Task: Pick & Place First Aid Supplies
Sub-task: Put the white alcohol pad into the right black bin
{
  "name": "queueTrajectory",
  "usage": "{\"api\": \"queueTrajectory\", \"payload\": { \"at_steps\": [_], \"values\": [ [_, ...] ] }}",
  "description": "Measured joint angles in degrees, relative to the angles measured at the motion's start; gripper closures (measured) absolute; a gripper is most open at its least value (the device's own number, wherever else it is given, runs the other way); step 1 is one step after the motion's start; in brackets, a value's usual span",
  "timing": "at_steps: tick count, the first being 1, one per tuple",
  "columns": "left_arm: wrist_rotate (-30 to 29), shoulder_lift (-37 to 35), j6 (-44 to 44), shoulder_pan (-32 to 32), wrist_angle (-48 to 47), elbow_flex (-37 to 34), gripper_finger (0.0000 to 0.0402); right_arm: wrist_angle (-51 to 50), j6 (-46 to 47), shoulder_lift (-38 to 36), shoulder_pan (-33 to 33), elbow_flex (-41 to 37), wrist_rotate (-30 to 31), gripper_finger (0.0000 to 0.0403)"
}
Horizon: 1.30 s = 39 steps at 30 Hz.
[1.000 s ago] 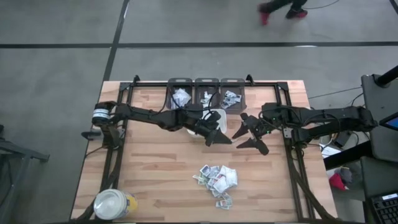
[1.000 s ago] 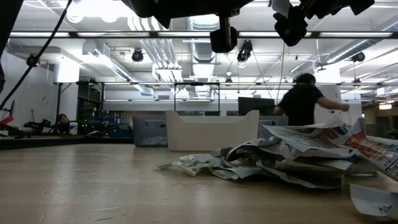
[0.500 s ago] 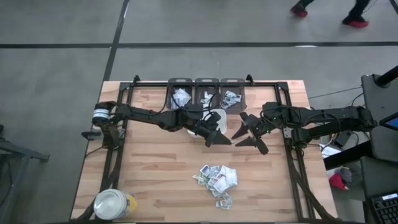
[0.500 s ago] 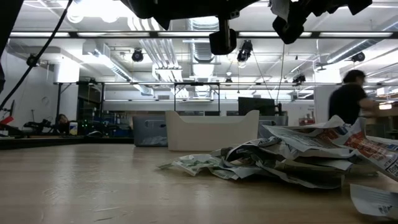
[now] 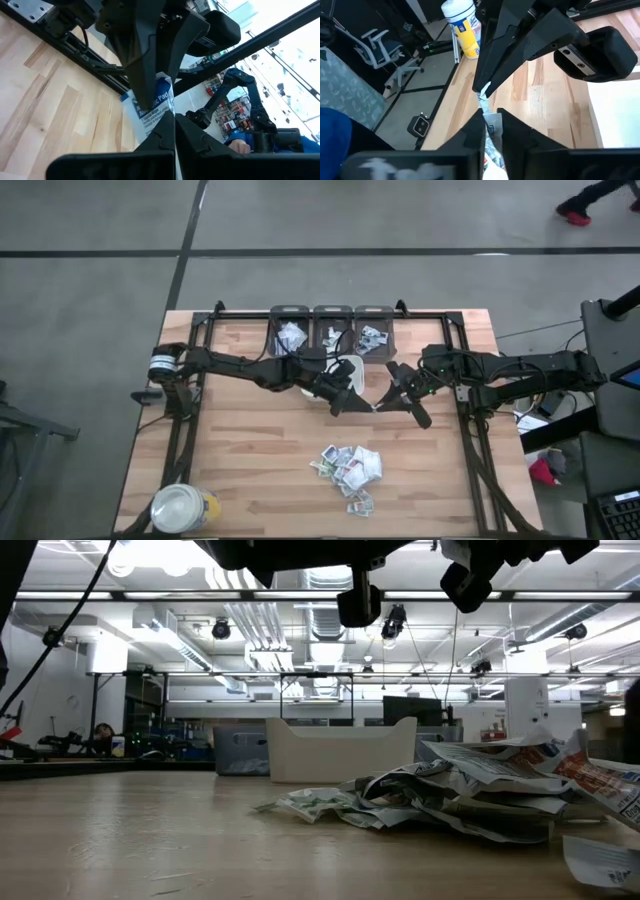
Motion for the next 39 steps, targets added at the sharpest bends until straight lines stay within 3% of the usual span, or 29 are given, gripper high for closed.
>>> {"api": "queueTrajectory", "payload": {
  "at_steps": [3, 13, 20, 25, 27, 30, 35, 37, 39],
  "values": [
    [-0.27, 0.00, 0.00, -0.22, -0.06, 0.00, 0.0401, -0.32, 0.08, -0.02, 0.00, 0.00, -0.08, 0.0389],
    [-2.42, -1.99, 4.58, -0.26, -0.78, -0.03, 0.0401, -2.05, 3.01, -0.13, 0.00, 0.15, 2.92, 0.0395],
    [3.50, -4.61, 9.32, 0.80, -2.37, 0.08, 0.0401, -4.71, 3.04, -0.04, -0.36, -0.09, 14.03, 0.0395],
    [3.89, -7.53, 14.92, 4.12, -11.80, -0.07, 0.0401, -5.28, 2.67, 0.03, -3.44, -0.06, 19.16, 0.0395],
    [1.96, -9.25, 18.29, 5.87, -18.85, 0.00, 0.0401, -5.53, 1.88, 0.00, -5.88, -0.04, 22.55, 0.0395],
    [-6.03, -11.35, 24.51, 8.35, -31.14, -0.02, 0.0401, -6.49, 1.47, 0.71, -10.89, -0.04, 26.62, 0.0395],
    [-22.64, -15.31, 35.37, 10.85, -44.96, -0.11, 0.0401, -13.32, 2.79, 6.59, -21.44, 3.36, 25.53, 0.0395],
    [-24.71, -16.46, 38.75, 11.96, -46.58, -0.29, 0.0401, -16.29, 1.97, 10.65, -24.79, 6.17, 24.44, 0.0395],
    [-23.10, -17.58, 42.00, 13.37, -46.85, -1.36, 0.0401, -19.78, -0.21, 15.28, -27.01, 9.58, 24.42, 0.0395]
  ]
}}
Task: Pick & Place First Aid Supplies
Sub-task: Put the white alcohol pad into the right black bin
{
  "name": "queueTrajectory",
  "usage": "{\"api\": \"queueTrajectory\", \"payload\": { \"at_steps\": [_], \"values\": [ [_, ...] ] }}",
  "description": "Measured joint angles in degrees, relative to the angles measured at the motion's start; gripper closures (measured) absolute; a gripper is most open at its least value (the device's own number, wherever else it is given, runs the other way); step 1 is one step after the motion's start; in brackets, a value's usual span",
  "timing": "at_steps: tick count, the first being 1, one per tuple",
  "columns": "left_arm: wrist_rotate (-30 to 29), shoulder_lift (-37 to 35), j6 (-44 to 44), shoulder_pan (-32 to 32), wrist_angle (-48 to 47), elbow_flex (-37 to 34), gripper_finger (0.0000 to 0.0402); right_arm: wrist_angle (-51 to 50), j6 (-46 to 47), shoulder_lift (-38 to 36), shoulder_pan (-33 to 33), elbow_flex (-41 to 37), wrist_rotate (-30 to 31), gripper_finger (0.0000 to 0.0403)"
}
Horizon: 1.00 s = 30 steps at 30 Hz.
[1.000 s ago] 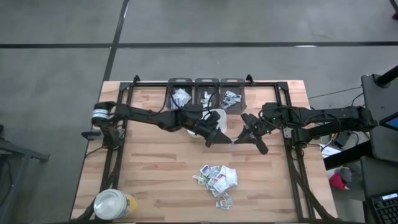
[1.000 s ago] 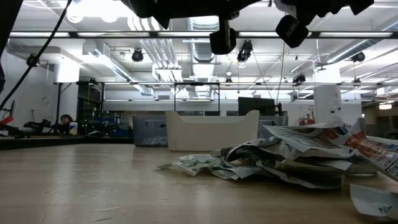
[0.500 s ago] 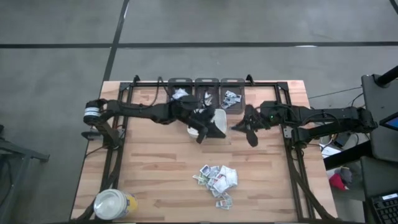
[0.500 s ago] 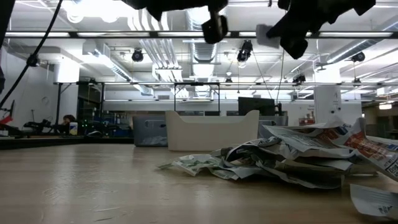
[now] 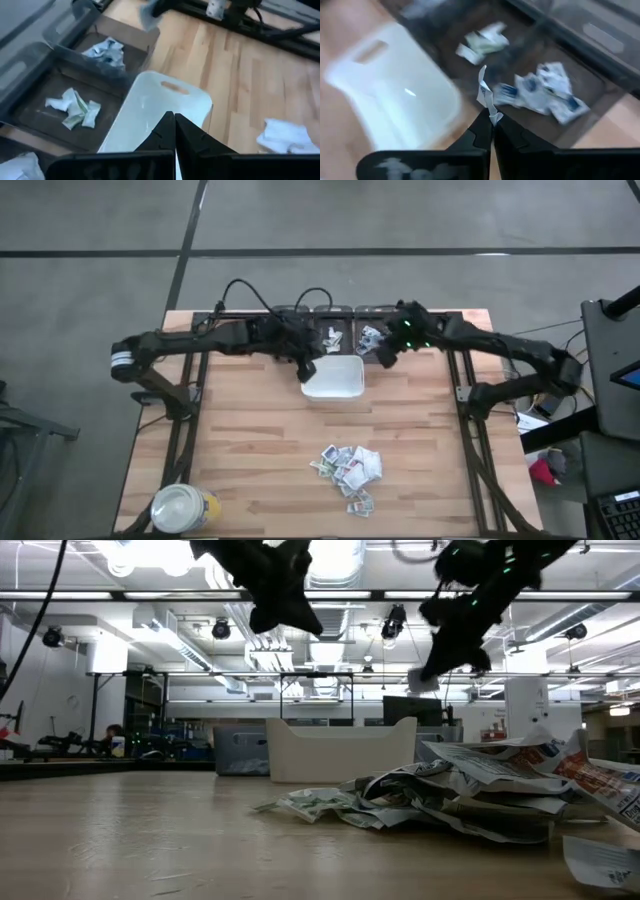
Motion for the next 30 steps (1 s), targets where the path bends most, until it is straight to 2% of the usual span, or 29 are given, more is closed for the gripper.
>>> {"api": "queueTrajectory", "payload": {
  "at_steps": [6, 11, 17, 22, 26, 30],
  "values": [
    [7.07, -4.25, 2.71, 6.21, 1.13, -5.44, 0.0401, -9.22, -6.21, 13.37, -4.68, 11.66, -0.17, 0.0395],
    [14.33, -7.62, 2.89, 10.15, 9.68, -12.53, 0.0401, -17.49, -9.25, 23.46, -7.21, 20.95, -0.12, 0.0394],
    [15.68, -12.08, 2.16, 11.65, 16.68, -20.02, 0.0401, -24.39, -11.10, 33.60, -8.63, 28.17, 0.12, 0.0394],
    [15.81, -17.78, 1.34, 12.32, 20.03, -24.94, 0.0401, -26.08, -13.15, 38.08, -8.59, 30.66, 0.03, 0.0394],
    [15.76, -23.12, -0.15, 13.62, 24.42, -28.31, 0.0401, -26.04, -13.58, 39.00, -8.72, 31.30, 0.09, 0.0394],
    [15.63, -27.01, -0.57, 14.68, 24.69, -30.40, 0.0401, -25.87, -13.93, 38.60, -8.81, 31.43, 0.09, 0.0394]
  ]
}}
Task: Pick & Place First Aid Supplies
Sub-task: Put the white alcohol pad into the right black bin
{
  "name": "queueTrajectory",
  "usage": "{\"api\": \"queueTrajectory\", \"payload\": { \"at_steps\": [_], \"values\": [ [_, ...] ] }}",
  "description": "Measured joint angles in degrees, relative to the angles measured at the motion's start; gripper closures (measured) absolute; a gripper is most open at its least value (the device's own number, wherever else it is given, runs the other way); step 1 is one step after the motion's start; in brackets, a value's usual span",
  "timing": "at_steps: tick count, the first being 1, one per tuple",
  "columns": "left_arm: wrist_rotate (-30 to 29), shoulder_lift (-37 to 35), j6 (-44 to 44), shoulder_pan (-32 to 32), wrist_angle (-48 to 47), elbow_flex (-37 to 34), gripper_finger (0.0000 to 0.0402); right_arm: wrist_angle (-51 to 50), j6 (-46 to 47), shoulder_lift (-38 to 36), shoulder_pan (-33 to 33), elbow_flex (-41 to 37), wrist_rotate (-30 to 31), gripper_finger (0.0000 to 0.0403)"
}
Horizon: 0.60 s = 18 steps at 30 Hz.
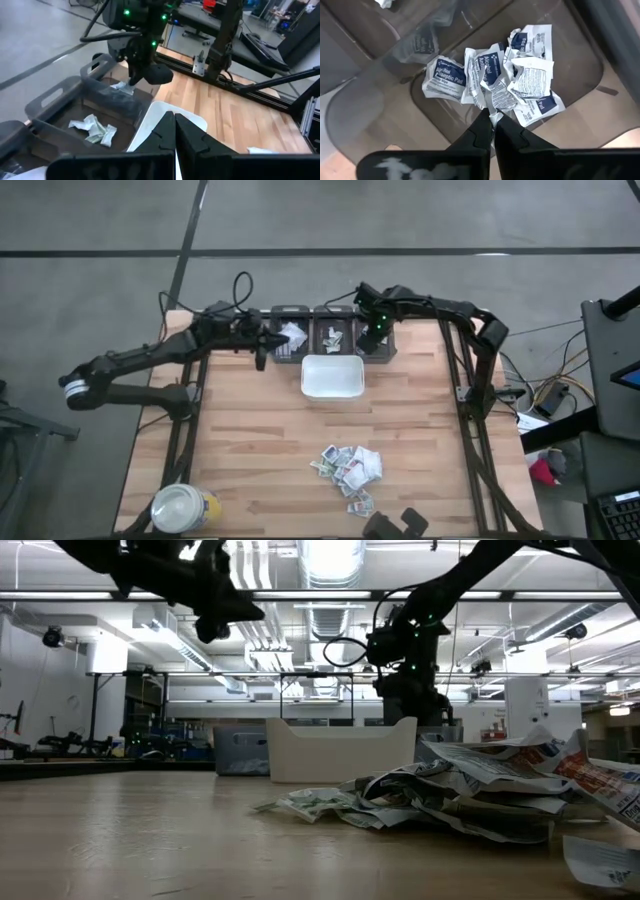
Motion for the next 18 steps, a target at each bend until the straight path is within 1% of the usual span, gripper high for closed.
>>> {"api": "queueTrajectory", "payload": {
  "at_steps": [4, 11, 14, 18],
  "values": [
    [0.05, -2.42, 0.53, 0.42, 0.30, -1.77, 0.0401, 0.12, -0.72, -0.70, -0.05, 0.04, -0.01, 0.0394],
    [0.04, -3.10, 0.24, 0.43, 1.04, -3.68, 0.0401, 0.32, -2.60, -0.70, -0.11, 0.04, -0.06, 0.0390],
    [0.10, -3.10, -0.02, 0.43, 1.04, -4.13, 0.0401, 0.37, -2.62, -0.70, -0.09, 0.04, -0.09, 0.0375],
    [1.41, -3.14, -0.08, 0.43, 1.52, -4.53, 0.0401, 0.41, -2.56, -0.68, -0.14, 0.04, -0.01, 0.0340]
  ]
}}
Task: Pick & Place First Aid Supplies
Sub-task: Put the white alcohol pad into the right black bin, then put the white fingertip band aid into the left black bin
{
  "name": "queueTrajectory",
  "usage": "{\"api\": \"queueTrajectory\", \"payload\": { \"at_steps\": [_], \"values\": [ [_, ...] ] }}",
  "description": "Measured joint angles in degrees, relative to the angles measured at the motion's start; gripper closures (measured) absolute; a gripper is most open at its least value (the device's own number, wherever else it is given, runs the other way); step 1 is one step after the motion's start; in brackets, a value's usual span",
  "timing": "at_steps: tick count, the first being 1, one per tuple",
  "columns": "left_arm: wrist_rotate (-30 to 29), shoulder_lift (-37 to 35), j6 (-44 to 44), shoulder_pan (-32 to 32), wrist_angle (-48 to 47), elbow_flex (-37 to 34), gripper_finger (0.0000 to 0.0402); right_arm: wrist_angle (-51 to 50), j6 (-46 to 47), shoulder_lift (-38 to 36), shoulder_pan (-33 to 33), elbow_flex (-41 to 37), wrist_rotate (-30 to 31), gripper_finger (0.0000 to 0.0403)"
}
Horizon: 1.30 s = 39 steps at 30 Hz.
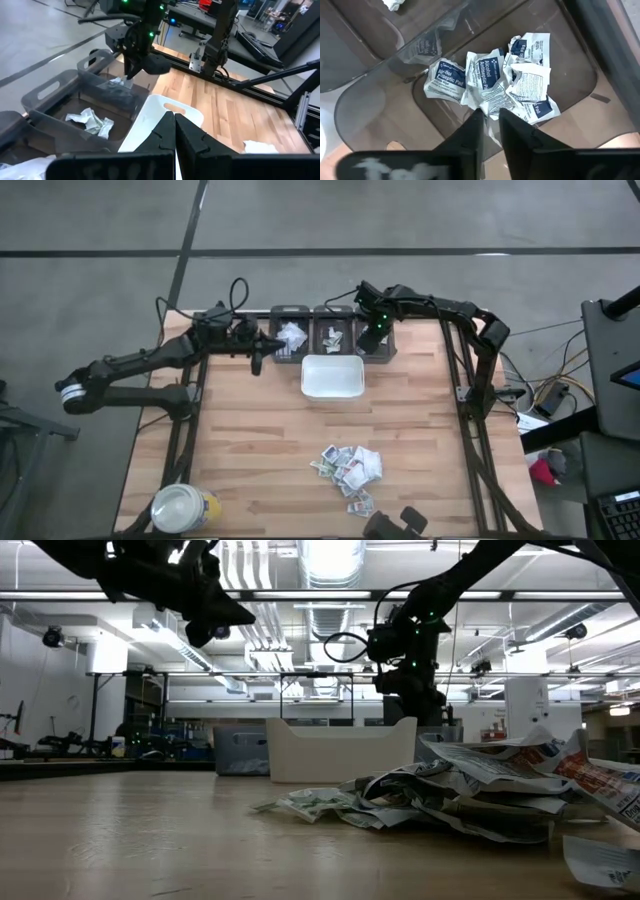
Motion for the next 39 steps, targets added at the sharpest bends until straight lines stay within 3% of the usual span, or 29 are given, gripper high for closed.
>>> {"api": "queueTrajectory", "payload": {
  "at_steps": [10, 20, 27, 33, 39],
  "values": [
    [0.73, -0.07, 0.18, -0.04, -0.01, -0.34, 0.0401, -3.78, -0.03, -0.53, -0.07, 0.91, 0.17, 0.0260],
    [0.82, -0.07, 0.06, -0.19, -0.06, -0.34, 0.0401, -6.40, -0.04, -4.65, -0.03, 1.53, 0.17, 0.0250],
    [0.82, -0.07, -3.66, -1.21, -0.21, -0.34, 0.0401, -10.00, -0.47, -14.38, 1.66, 1.12, 0.07, 0.0262],
    [0.44, -0.07, -6.24, -4.93, -0.01, -0.34, 0.0401, -10.55, 3.28, -25.52, 7.24, -0.51, -0.54, 0.0271],
    [-6.04, -0.07, -7.10, -10.70, -0.04, -0.34, 0.0401, -10.34, 2.79, -35.00, 16.53, -4.69, -0.66, 0.0279]
  ]
}}
